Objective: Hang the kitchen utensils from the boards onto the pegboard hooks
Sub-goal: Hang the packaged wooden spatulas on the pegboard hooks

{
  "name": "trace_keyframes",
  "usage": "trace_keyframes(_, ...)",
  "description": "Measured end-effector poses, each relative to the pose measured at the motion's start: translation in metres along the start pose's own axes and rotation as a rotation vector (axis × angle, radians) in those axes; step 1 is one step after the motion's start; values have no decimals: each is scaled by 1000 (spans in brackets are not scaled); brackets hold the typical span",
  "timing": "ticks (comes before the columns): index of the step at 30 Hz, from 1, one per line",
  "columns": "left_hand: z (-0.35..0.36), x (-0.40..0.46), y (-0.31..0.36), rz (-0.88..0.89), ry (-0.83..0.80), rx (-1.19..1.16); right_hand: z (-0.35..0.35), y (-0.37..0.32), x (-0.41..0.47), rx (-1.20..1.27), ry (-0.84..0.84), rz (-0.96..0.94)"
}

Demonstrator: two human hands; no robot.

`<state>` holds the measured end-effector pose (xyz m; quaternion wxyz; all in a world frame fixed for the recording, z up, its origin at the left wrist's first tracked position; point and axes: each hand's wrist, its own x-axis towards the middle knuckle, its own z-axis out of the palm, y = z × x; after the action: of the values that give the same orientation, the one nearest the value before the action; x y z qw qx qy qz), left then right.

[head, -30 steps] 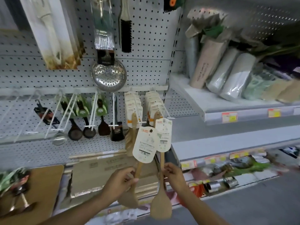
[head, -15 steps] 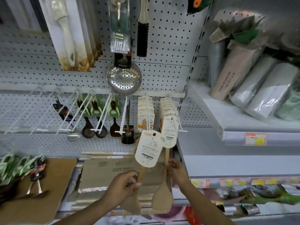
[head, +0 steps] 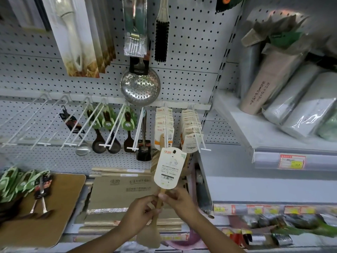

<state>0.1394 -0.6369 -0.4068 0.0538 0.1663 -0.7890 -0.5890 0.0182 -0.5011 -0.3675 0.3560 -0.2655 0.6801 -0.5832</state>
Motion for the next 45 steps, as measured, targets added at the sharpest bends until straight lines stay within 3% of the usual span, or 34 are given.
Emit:
trace_keyframes(4,5,-5,-7,-51,6,-30,11,-2,2,21,123,-27)
trace_keyframes(18,9,-23,-33,-200,-56,-142,22,-2,19,116,140,51)
trace_keyframes(35,-4,20,-36,-196,40,39,14,-6,71,105,211,70)
trace_keyframes(40,-5,40,-31,-209,41,97,4,-1,90,36,248,109)
trace_keyframes(42,-10,44,-28,-196,24,141,1,3,97,-97,279,125)
trace_keyframes(45,-31,42,-26,-149,67,302,-4,10,100,-155,284,156)
